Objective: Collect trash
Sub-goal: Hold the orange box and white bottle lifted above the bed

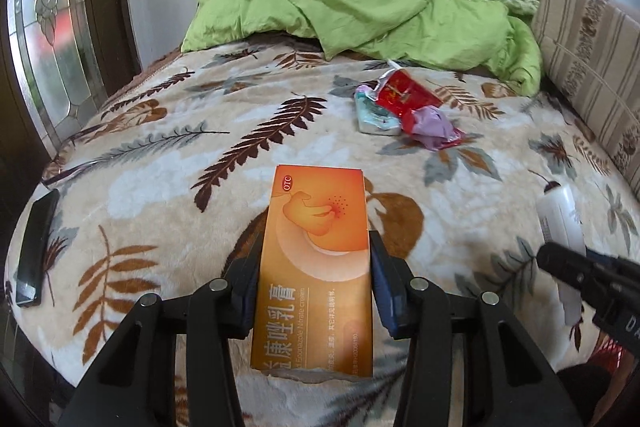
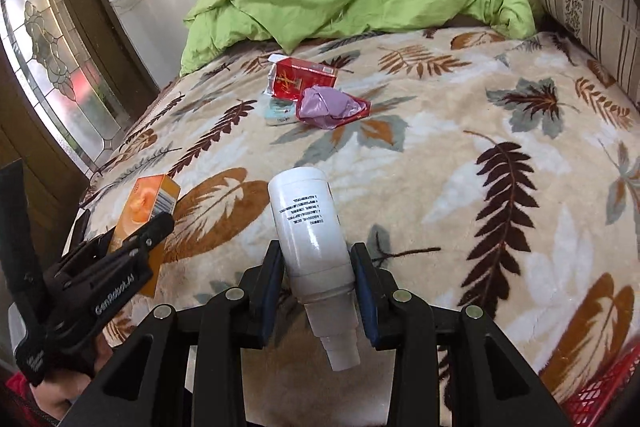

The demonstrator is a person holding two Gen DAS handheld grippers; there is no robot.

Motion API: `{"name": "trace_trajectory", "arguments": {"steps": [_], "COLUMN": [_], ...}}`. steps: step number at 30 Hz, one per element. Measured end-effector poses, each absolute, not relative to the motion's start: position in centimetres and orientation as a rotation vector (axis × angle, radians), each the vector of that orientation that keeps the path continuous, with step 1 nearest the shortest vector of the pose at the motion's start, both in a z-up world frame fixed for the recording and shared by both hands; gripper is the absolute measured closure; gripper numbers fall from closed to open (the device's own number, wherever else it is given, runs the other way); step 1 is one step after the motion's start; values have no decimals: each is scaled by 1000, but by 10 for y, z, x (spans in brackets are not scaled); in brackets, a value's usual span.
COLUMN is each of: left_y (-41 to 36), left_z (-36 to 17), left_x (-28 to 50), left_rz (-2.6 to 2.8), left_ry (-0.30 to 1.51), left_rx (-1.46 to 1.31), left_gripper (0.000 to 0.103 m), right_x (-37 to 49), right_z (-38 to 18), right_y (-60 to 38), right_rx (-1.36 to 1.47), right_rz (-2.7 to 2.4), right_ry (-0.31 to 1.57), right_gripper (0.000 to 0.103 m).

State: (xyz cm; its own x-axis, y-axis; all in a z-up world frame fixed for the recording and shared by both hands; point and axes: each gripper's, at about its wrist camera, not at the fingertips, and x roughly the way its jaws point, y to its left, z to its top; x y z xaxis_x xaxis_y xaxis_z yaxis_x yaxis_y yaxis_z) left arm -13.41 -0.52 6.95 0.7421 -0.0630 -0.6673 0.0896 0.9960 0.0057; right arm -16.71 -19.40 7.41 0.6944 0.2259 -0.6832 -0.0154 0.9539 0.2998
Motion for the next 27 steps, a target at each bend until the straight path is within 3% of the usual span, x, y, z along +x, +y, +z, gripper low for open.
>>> {"name": "trace_trajectory", "arguments": {"steps": [27], "left_y": [-14], "left_z": [70], "left_x": [-146], "left_rz": [-79], "left_ry": [697], "left_rx": [82], "left_gripper": [58], "right_x": [-175], "right_z": [78], "right_y": [-200], "right_rx": [295], "right_rz": [124], "right_ry": [756], "right_gripper": [67]}}
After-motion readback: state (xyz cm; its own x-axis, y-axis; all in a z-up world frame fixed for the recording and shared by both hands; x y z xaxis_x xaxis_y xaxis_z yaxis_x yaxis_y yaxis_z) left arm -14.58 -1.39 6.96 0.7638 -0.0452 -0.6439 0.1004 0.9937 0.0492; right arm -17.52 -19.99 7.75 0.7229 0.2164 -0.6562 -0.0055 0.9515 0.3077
